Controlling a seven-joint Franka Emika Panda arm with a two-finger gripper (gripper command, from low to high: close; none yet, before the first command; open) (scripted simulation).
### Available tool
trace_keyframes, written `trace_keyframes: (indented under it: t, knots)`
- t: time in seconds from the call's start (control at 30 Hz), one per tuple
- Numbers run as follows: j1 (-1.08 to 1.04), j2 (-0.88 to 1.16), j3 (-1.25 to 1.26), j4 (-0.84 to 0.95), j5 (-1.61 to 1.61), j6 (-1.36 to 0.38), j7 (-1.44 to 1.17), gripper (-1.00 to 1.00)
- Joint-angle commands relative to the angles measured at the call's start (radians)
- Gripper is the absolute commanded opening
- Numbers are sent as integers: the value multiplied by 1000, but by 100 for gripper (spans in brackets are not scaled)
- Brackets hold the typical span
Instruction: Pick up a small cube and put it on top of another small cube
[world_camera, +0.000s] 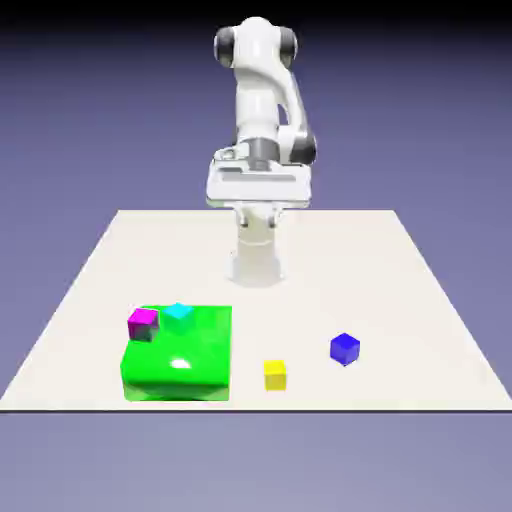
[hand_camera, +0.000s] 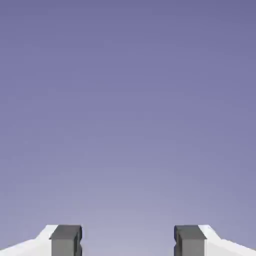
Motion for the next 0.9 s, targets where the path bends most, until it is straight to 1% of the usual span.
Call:
trace_keyframes:
  t: [0.0,0.87]
  knots:
    - [-4,27,20,8,5,-11,44,0]
    - [-118,741,527,214,134,-310,1174,0]
